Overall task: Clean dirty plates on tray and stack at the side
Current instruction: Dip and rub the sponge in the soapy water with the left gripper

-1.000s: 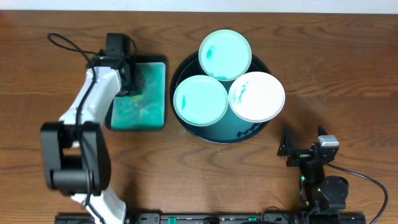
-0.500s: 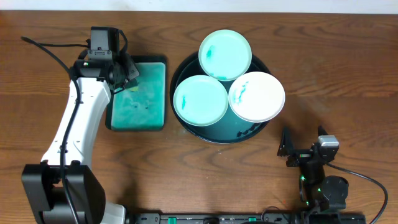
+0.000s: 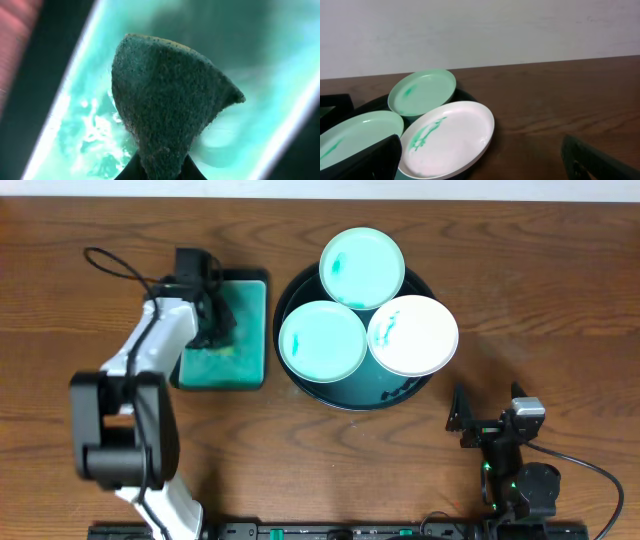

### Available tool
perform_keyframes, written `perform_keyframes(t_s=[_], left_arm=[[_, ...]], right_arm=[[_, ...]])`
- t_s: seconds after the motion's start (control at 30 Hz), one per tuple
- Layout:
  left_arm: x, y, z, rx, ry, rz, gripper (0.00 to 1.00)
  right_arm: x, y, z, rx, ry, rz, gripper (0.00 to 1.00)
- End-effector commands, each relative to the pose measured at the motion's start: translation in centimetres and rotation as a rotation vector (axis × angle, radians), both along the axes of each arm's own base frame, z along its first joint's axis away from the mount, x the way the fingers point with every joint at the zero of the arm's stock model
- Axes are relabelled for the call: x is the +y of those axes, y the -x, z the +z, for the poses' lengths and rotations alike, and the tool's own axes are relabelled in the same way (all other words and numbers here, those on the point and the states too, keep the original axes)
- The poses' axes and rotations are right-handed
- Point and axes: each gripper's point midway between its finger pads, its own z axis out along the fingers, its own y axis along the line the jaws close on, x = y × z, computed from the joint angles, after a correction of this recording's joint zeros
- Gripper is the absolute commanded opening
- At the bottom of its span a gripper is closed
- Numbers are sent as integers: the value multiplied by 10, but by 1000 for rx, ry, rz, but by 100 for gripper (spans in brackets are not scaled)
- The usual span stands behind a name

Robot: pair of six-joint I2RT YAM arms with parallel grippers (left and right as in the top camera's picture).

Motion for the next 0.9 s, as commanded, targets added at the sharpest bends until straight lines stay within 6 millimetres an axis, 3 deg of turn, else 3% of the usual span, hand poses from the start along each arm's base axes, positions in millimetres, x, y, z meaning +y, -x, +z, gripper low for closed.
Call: perform_keyframes(t_s=[0.0, 0.2, 0.3, 0.4, 0.67, 0.77, 0.87], left_arm=[[2, -10, 25, -63, -2, -5, 7], [2, -12, 99, -226, -7, -23, 7], [1, -11, 119, -275, -6, -23, 7], [1, -9, 110, -259, -7, -23, 7], [2, -4, 28, -107, -4, -10, 7], [1, -6, 30, -112, -4, -12, 7], [1, -11, 58, -167, -12, -36, 7]], right_arm=[[-3, 0, -1, -2, 15, -11, 99], [-3, 0, -1, -1, 15, -12, 99], [-3, 0, -1, -2, 15, -11, 99], [-3, 0, -1, -2, 15, -11, 99], [-3, 0, -1, -2, 15, -12, 99], [-3, 0, -1, -2, 15, -11, 99], [-3, 0, -1, -2, 15, -11, 99]])
